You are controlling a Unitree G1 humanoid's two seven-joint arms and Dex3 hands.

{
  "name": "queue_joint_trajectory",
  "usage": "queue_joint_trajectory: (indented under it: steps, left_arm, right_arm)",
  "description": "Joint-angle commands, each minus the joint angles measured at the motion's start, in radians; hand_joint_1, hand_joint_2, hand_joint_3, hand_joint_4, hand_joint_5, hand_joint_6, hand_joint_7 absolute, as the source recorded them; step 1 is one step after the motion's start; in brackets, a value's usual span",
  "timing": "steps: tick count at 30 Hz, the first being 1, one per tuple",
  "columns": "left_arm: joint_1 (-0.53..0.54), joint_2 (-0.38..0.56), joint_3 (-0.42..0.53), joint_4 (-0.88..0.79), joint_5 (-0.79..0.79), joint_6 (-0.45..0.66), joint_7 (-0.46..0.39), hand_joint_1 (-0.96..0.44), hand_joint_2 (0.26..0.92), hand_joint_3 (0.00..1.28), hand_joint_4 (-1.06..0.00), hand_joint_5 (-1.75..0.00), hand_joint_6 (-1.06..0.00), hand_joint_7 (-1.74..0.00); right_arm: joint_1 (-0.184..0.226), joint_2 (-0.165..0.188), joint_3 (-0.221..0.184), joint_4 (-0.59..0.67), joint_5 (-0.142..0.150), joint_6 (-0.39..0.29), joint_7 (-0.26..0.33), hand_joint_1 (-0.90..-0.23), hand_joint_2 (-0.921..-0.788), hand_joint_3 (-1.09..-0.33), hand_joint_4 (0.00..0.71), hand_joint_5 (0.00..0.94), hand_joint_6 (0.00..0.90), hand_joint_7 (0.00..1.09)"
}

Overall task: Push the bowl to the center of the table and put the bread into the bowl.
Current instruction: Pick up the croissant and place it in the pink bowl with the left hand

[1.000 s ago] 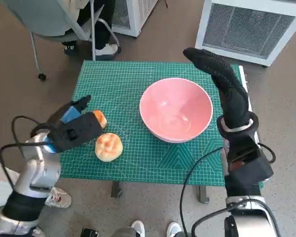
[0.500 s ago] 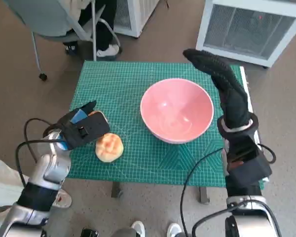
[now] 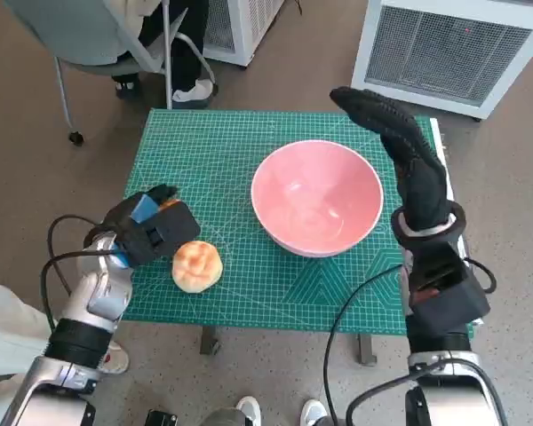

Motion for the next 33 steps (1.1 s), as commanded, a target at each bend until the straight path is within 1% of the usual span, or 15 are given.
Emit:
queue_joint_trajectory:
  steps: [1,6,12,16,21,24,29,33]
  left_arm:
    - [0.022,0.009,-0.002,0.020,0.015,-0.046,0.028,-0.01,0.900,0.08,-0.69,-1.23,-0.65,-1.05]
    - [0.028,0.028,0.012,-0.029,0.014,-0.058,0.031,0.00,0.896,0.07,-0.74,-1.17,-0.68,-1.06]
    - [0.034,0.046,0.055,-0.183,0.009,-0.025,0.023,0.00,0.898,0.06,-0.75,-1.17,-0.68,-1.04]
    - [0.036,0.042,0.092,-0.295,0.007,-0.013,0.033,0.00,0.898,0.06,-0.75,-1.17,-0.68,-1.04]
    - [0.022,0.015,0.120,-0.423,0.015,-0.018,0.059,0.00,0.899,0.06,-0.77,-1.13,-0.67,-1.08]
    - [0.001,-0.004,0.123,-0.485,0.018,-0.021,0.067,0.00,0.911,0.04,-0.77,-1.09,-0.65,-1.14]
    - [-0.052,-0.048,0.096,-0.558,0.036,-0.043,0.080,0.00,0.916,0.03,-0.76,-1.06,-0.64,-1.17]
    - [-0.108,-0.094,0.061,-0.566,0.053,-0.071,0.085,0.00,0.918,0.03,-0.76,-1.06,-0.64,-1.18]
  right_arm:
    - [0.011,0.003,0.001,0.013,0.007,0.001,-0.009,-0.586,-0.921,-0.795,0.313,0.068,-0.001,0.77]
    - [0.010,0.004,0.002,0.014,0.004,0.001,-0.014,-0.586,-0.921,-0.796,0.311,0.070,-0.001,0.77]
    - [0.007,0.006,0.002,0.018,0.003,-0.001,-0.018,-0.585,-0.921,-0.796,0.313,0.075,-0.001,0.77]
    - [0.005,0.005,0.003,0.025,0.005,-0.003,-0.019,-0.584,-0.921,-0.796,0.312,0.078,-0.001,0.77]
    - [0.003,0.005,0.004,0.027,0.009,-0.004,-0.016,-0.585,-0.921,-0.797,0.311,0.082,-0.001,0.77]
    - [0.003,0.003,0.004,0.027,0.016,-0.005,-0.011,-0.586,-0.921,-0.797,0.310,0.084,-0.001,0.77]
    - [0.003,-0.002,0.003,0.032,0.032,-0.010,-0.001,-0.586,-0.921,-0.795,0.309,0.087,-0.001,0.77]
    - [0.005,-0.007,0.004,0.028,0.039,-0.014,0.002,-0.587,-0.921,-0.793,0.308,0.090,-0.001,0.77]
